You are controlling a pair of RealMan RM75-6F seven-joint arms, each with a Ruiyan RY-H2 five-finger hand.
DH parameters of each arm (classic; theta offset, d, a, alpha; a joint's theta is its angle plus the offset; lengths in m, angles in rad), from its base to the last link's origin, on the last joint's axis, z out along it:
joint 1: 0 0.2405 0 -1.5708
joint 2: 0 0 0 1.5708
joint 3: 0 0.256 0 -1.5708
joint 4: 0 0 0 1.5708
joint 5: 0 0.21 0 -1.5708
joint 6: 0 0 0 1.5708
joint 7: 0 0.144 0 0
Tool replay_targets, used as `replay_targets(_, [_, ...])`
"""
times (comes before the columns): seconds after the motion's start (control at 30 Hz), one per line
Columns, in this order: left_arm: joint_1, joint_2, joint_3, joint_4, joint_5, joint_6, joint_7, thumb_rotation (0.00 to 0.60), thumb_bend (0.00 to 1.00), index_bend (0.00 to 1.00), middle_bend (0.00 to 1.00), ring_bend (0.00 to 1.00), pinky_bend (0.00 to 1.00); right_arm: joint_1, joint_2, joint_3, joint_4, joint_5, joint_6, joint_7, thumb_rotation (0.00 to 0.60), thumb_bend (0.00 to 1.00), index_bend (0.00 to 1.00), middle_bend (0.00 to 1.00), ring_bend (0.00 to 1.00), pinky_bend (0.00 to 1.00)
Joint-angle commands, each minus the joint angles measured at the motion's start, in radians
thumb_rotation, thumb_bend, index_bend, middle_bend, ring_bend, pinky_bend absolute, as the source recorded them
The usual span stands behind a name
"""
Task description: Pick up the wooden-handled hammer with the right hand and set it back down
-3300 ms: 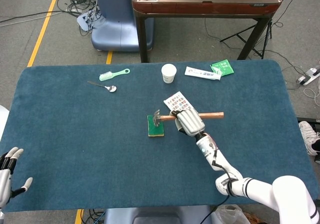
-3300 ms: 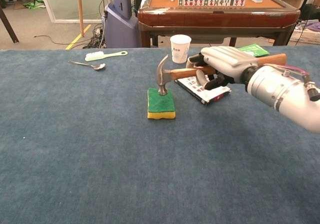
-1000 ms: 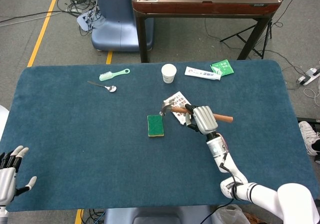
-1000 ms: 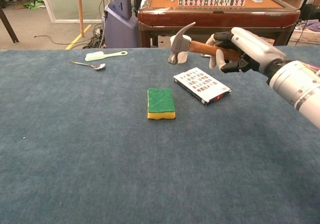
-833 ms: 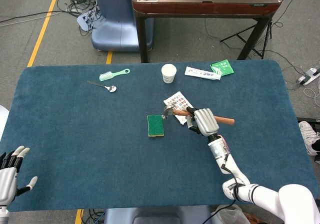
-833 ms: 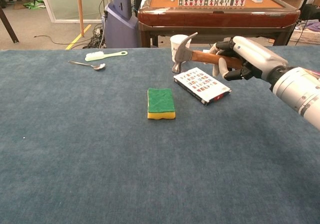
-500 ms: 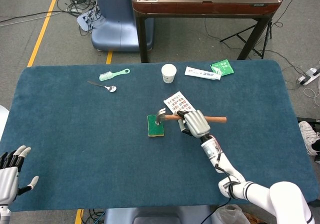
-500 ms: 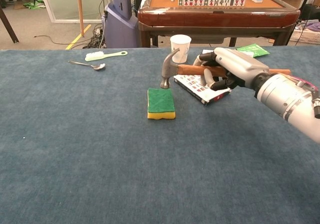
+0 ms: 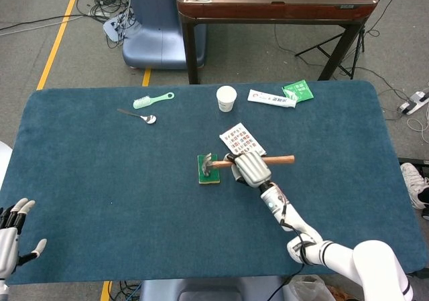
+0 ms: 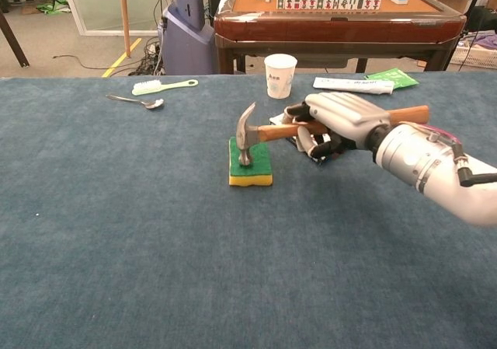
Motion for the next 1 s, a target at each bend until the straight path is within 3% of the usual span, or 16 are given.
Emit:
replay_targets(0.03, [0.000,0.001,-0.001,-0.002,0.003,0.003,0.000,0.600,0.22,0.14,0.09,0.07,0.01,-0.032,0.047,0.038,-0.072,-0.007,0.096,0.099,0.600,0.75,0.74,0.89,0.83,0.97])
replay_targets(0.23, [-0.007,-0.001,-0.003,-0.008,0.009,-0.003,0.009,0.600,0.22,0.14,0.09,0.07,0.01,-0.077,0.101,0.047,-0.110,-0.017,0.180,0.132,0.600,0.75,0.74,0.89,0.83,0.97])
replay_targets(0.43, [-0.014,-0.007,-0.005,-0.013,0.010,-0.011,0.021,0.600,0.22,0.14,0.09,0.07,0.01,-0.100,0.114,0.016,-0.094,-0.029,0.187,0.109,0.600,0.75,0.74,0.88,0.82,0.97])
replay_targets(0.77, [-0.018,-0.008,-0.005,-0.016,0.004,-0.018,0.028,0.600,0.22,0.14,0.09,0.07,0.01,-0.119,0.075,-0.036,-0.038,-0.024,0.124,0.116,0.600,0.75,0.74,0.84,0.78,0.96])
replay_targets(1.0, [-0.015,-0.005,-0.003,-0.021,0.001,-0.016,0.032,0.600,0.22,0.14,0.09,0.07,0.01,-0.124,0.050,-0.051,0.002,0.003,0.049,0.150,0.600,0.73,0.73,0.77,0.70,0.85])
